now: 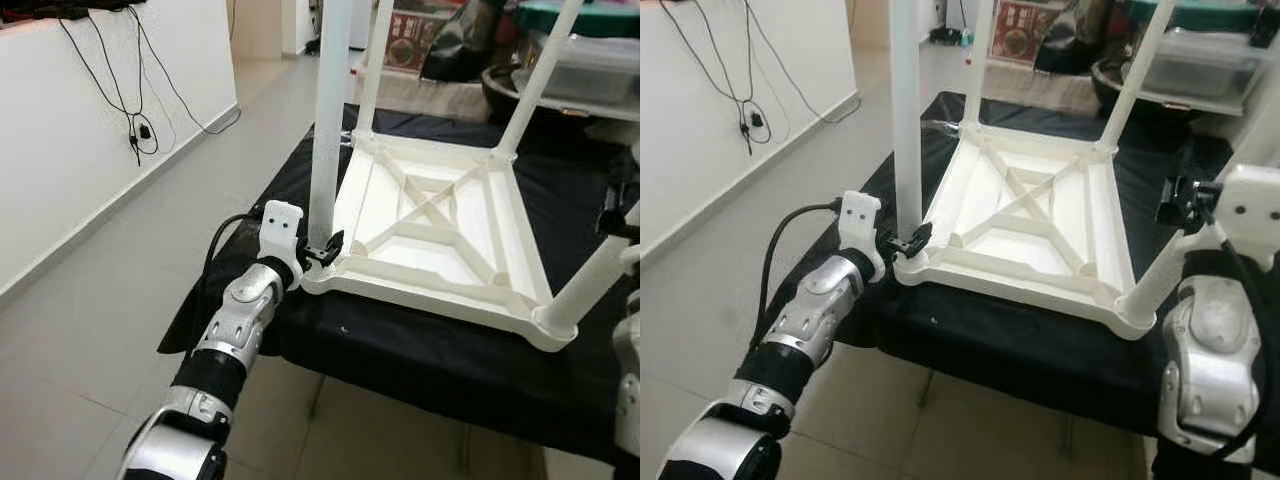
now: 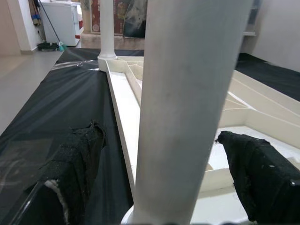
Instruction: Building children table
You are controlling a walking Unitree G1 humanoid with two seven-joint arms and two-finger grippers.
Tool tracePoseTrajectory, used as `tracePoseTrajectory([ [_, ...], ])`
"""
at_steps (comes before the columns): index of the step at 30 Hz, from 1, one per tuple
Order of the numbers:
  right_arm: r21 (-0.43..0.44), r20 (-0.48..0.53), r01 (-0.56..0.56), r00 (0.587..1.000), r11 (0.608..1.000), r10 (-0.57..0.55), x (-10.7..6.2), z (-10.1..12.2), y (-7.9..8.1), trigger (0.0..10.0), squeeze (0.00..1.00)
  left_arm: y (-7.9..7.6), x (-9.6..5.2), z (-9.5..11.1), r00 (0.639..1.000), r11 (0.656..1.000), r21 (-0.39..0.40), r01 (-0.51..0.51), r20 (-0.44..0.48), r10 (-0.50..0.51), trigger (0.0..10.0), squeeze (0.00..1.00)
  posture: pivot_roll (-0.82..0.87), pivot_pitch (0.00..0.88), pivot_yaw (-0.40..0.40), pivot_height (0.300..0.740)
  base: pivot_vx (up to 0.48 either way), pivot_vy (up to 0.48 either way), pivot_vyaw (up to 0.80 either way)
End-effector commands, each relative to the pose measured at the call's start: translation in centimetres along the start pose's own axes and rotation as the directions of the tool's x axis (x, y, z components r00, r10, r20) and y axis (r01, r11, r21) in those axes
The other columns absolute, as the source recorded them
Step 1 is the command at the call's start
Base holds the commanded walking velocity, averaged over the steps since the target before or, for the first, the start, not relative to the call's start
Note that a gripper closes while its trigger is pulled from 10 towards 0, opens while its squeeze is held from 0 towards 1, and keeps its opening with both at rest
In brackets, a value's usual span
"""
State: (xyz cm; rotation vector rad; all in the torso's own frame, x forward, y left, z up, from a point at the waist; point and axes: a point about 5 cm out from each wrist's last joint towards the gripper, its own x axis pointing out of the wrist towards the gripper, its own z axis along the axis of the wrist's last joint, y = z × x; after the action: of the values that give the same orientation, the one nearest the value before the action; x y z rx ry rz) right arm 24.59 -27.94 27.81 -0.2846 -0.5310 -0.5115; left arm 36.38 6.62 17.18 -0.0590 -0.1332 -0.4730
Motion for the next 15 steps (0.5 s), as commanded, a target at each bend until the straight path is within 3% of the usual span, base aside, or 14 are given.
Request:
tracePoseTrajectory([
  [1,-0.022,-0.015,0.038,0.999,0.999,-0.038,-0.2,-0.4,-0.7,10.0,1.00,-0.4,-0.2,-0.2,1.000,1.000,0.000,0.006,0.007,-0.006,10.0,0.00,0.06,0.000,-0.066,0.740,0.000,0.000,0.00],
  [9,-0.034,0.012,0.071,0.997,0.997,-0.070,0.8,0.2,-1.4,10.0,1.00,-1.2,-0.3,0.1,0.999,0.999,0.014,0.034,0.036,-0.035,10.0,0.00,0.06,0.000,-0.069,0.740,0.000,0.000,0.00],
  [15,0.014,-0.050,0.024,0.998,1.000,-0.024,1.8,-0.5,-1.2,10.0,1.00,-2.0,-1.0,0.3,0.994,0.997,0.012,0.079,0.075,-0.079,10.0,0.00,0.07,0.000,-0.072,0.740,0.000,0.000,0.00],
])
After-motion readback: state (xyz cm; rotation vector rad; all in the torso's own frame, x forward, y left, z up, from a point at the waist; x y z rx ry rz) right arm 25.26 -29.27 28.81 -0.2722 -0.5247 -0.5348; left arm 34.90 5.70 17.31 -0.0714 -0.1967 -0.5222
